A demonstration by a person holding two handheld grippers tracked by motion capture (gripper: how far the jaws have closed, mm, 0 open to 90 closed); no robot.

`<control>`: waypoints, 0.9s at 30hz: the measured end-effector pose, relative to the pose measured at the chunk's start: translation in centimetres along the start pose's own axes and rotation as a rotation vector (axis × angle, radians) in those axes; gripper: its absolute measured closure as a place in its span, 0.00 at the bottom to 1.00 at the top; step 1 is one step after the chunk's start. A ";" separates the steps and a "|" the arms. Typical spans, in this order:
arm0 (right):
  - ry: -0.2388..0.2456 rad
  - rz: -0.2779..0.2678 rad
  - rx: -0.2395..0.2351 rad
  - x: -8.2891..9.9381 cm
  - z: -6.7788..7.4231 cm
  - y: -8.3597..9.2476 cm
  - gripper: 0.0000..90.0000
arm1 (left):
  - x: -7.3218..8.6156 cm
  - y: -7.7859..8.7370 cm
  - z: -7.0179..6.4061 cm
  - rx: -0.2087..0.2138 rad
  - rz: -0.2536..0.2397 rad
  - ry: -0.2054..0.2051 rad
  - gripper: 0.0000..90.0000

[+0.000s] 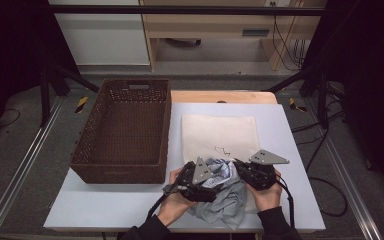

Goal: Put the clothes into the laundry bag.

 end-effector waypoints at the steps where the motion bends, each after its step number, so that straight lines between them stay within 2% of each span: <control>1: 0.002 0.001 0.000 0.0 0.0 0.0 0.97 | 0.2 -0.4 0.5 0.012 0.015 0.020 0.24; 3: 0.002 0.002 0.000 0.0 0.1 -0.1 0.97 | 0.8 -1.5 1.4 0.015 0.053 0.047 0.22; 4: 0.004 0.004 -0.002 0.1 0.1 -0.1 0.97 | 1.0 -2.0 1.7 0.018 0.054 0.066 0.22; 5: 0.004 0.005 -0.001 0.1 0.2 -0.1 0.97 | 1.2 -2.2 1.9 0.036 0.047 0.089 0.24; 6: 0.005 0.010 -0.001 0.1 0.2 -0.1 0.97 | 1.5 -2.4 2.1 0.052 0.029 0.102 0.32; 9: 0.011 0.007 0.001 0.1 0.1 -0.1 0.97 | 1.6 -1.8 1.7 0.020 0.008 0.065 0.67; 10: 0.008 0.002 0.001 0.0 0.1 -0.1 0.97 | 1.5 -1.6 1.4 0.021 0.006 0.057 0.73; 12: -0.005 -0.006 0.002 -0.1 -0.1 0.1 0.97 | 1.1 -0.9 0.2 0.056 -0.006 0.017 0.80; 13: -0.010 -0.013 0.002 -0.2 -0.2 0.2 0.97 | 0.8 -0.6 -0.7 0.090 -0.006 -0.008 0.83; 15: -0.018 -0.021 0.000 -0.3 -0.3 0.3 0.97 | 0.3 -0.8 -1.9 0.129 0.008 -0.043 0.87; 17: -0.024 -0.025 -0.005 -0.3 -0.2 0.3 0.97 | 0.0 -1.3 -2.5 0.135 0.032 -0.060 0.89; 18: -0.020 -0.030 -0.004 -0.4 -0.1 0.4 0.97 | -0.2 -1.8 -2.5 0.125 0.041 -0.065 0.90; 21: -0.021 -0.045 -0.004 -0.6 -0.1 0.7 0.97 | -0.5 -3.3 -1.7 0.097 0.056 -0.015 0.90; 23: -0.024 -0.054 -0.008 -0.7 -0.2 0.9 0.97 | -0.4 -4.6 -0.5 0.046 0.083 0.017 0.90; 25: -0.032 -0.064 -0.018 -0.7 -0.2 1.1 0.97 | -0.2 -5.3 0.3 0.013 0.092 0.043 0.88; 26: -0.032 -0.066 -0.023 -0.7 -0.2 1.1 0.97 | 0.0 -5.7 1.0 -0.008 0.088 0.070 0.87; 27: -0.026 -0.064 -0.027 -0.7 -0.1 1.1 0.97 | 0.1 -5.9 1.5 -0.003 0.076 0.103 0.85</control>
Point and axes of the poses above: each handheld gripper's, and its own axes: y roughly backward along the jaws, x roughly out of its underside, z roughly to its left, the point moved 3 cm from there along -y, roughly forward along the jaws, and after that the axes turned 15 degrees about x, right-handed, at the moved point
